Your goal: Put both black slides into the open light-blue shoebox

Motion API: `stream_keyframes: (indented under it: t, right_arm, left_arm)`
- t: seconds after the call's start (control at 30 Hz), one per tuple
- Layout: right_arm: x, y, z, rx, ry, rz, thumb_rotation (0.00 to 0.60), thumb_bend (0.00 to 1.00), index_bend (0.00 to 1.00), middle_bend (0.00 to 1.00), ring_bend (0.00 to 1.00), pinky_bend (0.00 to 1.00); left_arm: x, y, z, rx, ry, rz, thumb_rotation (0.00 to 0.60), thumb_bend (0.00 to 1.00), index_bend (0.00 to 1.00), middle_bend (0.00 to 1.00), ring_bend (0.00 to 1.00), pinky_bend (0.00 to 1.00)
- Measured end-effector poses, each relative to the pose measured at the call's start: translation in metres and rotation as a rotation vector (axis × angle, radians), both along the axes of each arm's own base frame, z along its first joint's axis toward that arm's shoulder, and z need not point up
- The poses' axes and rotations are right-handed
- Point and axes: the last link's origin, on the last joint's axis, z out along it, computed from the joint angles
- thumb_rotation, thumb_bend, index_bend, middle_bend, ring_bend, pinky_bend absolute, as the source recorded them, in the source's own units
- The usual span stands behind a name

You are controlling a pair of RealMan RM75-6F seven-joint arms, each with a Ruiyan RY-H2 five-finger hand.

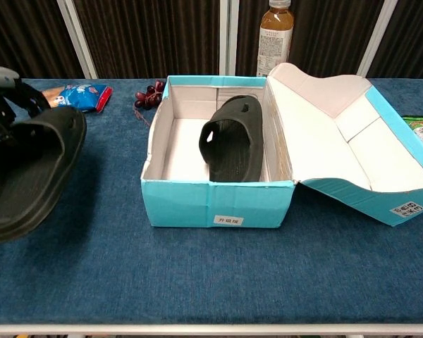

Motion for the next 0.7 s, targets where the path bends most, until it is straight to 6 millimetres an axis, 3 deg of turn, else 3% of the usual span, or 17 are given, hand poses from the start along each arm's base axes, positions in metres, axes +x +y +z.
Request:
stream_keyframes:
  t: [0.2, 0.37, 0.5, 0.7]
  right_arm:
    - [0.003, 0.000, -0.001, 0.001, 0.002, 0.005, 0.600, 0.12, 0.00, 0.05, 0.00, 0.00]
    - [0.004, 0.003, 0.000, -0.005, 0.010, -0.001, 0.600, 0.12, 0.00, 0.05, 0.00, 0.00]
    - [0.004, 0.005, 0.002, -0.011, 0.015, -0.011, 0.600, 0.12, 0.00, 0.05, 0.00, 0.00]
    - [0.006, 0.007, 0.003, -0.016, 0.022, -0.024, 0.600, 0.12, 0.00, 0.05, 0.00, 0.00]
  left_arm:
    - [0.020, 0.016, 0.023, 0.111, -0.220, -0.073, 0.600, 0.13, 0.48, 0.44, 0.73, 0.80]
    - [0.046, 0.031, 0.022, 0.130, -0.425, -0.165, 0.600, 0.13, 0.47, 0.43, 0.67, 0.79]
    - [0.068, 0.046, 0.007, 0.126, -0.560, -0.273, 0.600, 0.13, 0.47, 0.43, 0.62, 0.78]
    - [0.096, 0.067, -0.033, 0.146, -0.584, -0.424, 0.600, 0.13, 0.46, 0.43, 0.58, 0.75]
